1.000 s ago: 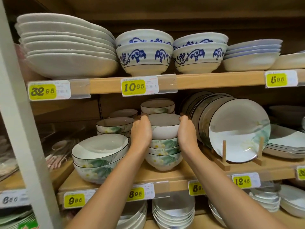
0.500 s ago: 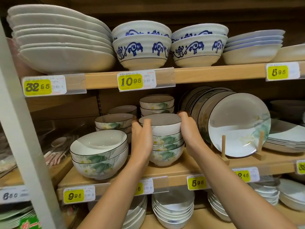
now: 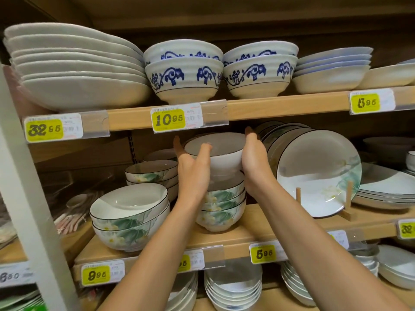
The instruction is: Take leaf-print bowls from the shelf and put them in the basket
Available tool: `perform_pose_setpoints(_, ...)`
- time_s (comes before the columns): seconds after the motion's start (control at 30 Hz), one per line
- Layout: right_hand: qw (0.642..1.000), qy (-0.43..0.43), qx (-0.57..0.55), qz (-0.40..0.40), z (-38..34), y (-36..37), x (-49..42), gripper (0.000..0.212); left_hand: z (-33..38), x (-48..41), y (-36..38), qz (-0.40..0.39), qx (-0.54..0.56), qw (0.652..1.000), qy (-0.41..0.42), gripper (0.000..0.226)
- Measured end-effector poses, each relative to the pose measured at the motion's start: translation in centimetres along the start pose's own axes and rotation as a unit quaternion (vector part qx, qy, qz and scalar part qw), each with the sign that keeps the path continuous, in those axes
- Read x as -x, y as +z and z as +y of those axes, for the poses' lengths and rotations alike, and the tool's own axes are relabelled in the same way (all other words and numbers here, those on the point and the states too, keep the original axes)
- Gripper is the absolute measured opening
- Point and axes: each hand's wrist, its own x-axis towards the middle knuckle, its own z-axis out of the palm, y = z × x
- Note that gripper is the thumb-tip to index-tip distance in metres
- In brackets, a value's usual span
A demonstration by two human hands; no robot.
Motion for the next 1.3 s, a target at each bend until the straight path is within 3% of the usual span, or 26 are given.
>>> perform_pose_setpoints(0.13,0.998,0.008,-0.04,-0.042,0.2,-0.6,0.0,0.058,1.4,-1.6,-0.2,0.059,0.064,0.995,-0.056,0.057)
perform_pose_setpoints(0.2,0.997,0.01,-0.066,-0.046,0.0,-1.3,-0.2,0.044,1.9,-3.1,-0.4,0.068,0.134,0.983,-0.105,0.029)
perform_pose_setpoints(0.23,0.994,0.024,-0.093,-0.06,-0.2,-1.7,-0.5,0.038,2.0,-3.6,-0.5,0.053,0.162,0.976,-0.135,0.027)
perform_pose_setpoints(0.37,0.965,0.113,-0.188,-0.143,-1.0,-2.0,-1.4,0.038,1.4,-4.1,-0.5,-0.037,0.224,0.954,-0.196,0.036)
perform_pose_setpoints(0.53,0.968,0.104,-0.213,-0.082,-0.9,-1.5,-1.6,0.034,2.2,-3.2,0.2,-0.022,0.266,0.945,-0.19,0.033)
perform_pose_setpoints(0.63,0.972,0.085,-0.218,-0.034,-1.4,-0.8,-1.6,0.034,1.7,-1.0,1.2,-0.015,0.264,0.954,-0.139,0.036)
perform_pose_setpoints(0.67,0.976,0.072,-0.203,-0.016,-1.3,-0.6,-1.5,0.034,1.5,0.1,1.5,-0.018,0.239,0.963,-0.121,0.041)
perform_pose_setpoints(0.77,0.987,0.031,-0.158,0.023,-1.1,-0.1,-0.8,0.039,2.0,1.6,2.4,-0.042,0.163,0.98,-0.102,0.099)
perform_pose_setpoints(0.8,0.989,0.019,-0.147,0.022,-0.8,0.0,-0.6,0.043,2.1,1.4,2.4,-0.037,0.152,0.982,-0.105,0.103)
perform_pose_setpoints(0.9,0.99,0.006,-0.143,-0.013,-0.3,-0.5,-0.7,0.039,2.2,0.0,1.7,-0.048,0.156,0.982,-0.1,0.072)
perform_pose_setpoints(1.03,0.969,0.092,-0.209,-0.09,-1.1,-1.7,-2.3,0.032,1.6,-1.6,0.6,-0.097,0.19,0.967,-0.136,0.034)
perform_pose_setpoints(1.13,0.948,0.147,-0.248,-0.133,-1.5,-2.1,-3.2,0.035,1.1,-2.4,0.3,-0.139,0.259,0.94,-0.173,0.033)
perform_pose_setpoints(1.23,0.939,0.165,-0.272,-0.131,-1.4,-2.1,-3.6,0.035,1.0,-2.9,0.2,-0.155,0.272,0.932,-0.182,0.049)
perform_pose_setpoints(1.3,0.937,0.162,-0.286,-0.12,-1.3,-1.9,-3.8,0.033,1.4,-2.9,0.1,-0.156,0.265,0.933,-0.188,0.046)
